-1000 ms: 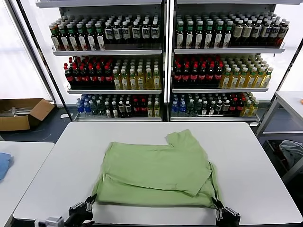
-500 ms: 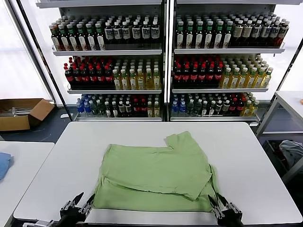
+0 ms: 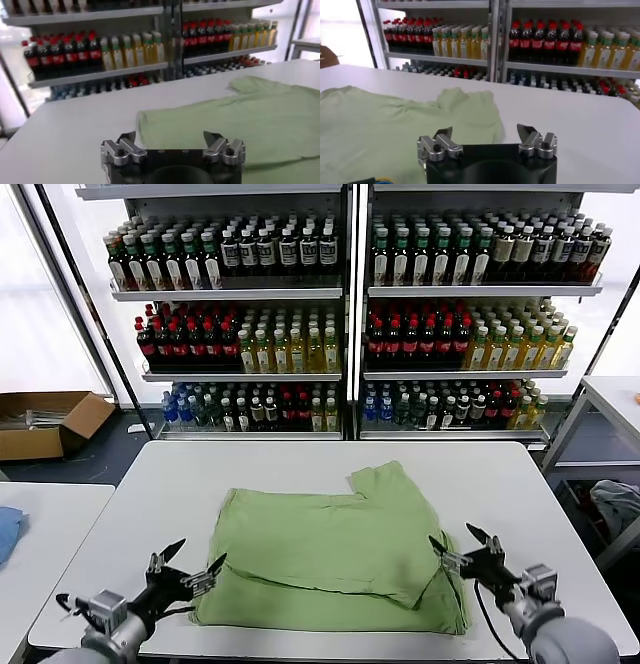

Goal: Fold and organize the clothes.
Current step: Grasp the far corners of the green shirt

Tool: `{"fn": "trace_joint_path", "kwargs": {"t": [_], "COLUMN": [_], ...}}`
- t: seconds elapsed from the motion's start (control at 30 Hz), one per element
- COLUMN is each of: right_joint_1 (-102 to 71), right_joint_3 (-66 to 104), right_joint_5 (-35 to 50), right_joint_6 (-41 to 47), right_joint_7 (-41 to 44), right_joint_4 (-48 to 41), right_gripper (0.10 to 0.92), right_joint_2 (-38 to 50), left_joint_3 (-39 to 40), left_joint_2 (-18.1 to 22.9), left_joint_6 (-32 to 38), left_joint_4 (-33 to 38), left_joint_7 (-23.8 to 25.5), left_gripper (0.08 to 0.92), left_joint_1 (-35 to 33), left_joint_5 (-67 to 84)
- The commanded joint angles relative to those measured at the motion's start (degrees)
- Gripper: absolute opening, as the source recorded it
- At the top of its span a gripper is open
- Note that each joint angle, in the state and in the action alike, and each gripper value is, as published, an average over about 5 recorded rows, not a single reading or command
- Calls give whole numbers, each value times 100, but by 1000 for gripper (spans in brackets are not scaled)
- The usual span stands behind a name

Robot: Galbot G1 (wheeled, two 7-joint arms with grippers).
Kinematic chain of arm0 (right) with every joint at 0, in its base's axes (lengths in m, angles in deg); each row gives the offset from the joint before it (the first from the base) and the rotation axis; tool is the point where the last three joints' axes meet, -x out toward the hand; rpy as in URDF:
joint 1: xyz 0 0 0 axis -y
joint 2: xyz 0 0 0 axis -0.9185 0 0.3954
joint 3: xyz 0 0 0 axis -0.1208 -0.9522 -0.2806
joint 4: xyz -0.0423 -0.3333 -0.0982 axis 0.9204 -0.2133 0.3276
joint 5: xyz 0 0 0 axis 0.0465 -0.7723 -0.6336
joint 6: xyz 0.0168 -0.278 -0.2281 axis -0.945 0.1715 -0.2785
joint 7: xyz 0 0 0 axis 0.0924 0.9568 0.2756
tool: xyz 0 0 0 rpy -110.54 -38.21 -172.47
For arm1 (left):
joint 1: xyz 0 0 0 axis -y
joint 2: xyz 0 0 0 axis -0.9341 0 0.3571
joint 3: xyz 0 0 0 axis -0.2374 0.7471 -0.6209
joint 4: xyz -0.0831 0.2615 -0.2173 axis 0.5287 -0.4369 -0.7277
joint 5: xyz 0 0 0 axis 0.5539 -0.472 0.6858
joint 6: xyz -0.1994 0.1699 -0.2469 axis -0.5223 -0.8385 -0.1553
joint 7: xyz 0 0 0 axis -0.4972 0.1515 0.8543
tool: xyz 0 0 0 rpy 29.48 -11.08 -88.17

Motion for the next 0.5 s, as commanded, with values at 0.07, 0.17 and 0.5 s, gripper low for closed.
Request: {"fn": "trace_joint_path", "kwargs": {"t": [0.07,0.17,0.5], "right_joint_1": [2007,2452,3313], "right_joint_3": [-469,-755,-1387], "right_joint_5": [-183,-393,-821], "right_joint_6": [489,481,278], "right_joint_7": [796,908,1086], "right_joint_4": [-1560,-2173,-3466], "right_gripper": [823,823,823], "right_joint_2": [68,-147,-829], "left_joint_3": [1058,1550,2599], "left_joint_2": [-804,-827,-607], "left_joint_6": [144,228,330], "left_joint_4": [-1755,-2468,-3951], "left_joint_7": [420,414,234], "left_gripper": [823,823,823], "left_joint_1": [2068,2700,4151], "left_joint_5": [576,723,899]}}
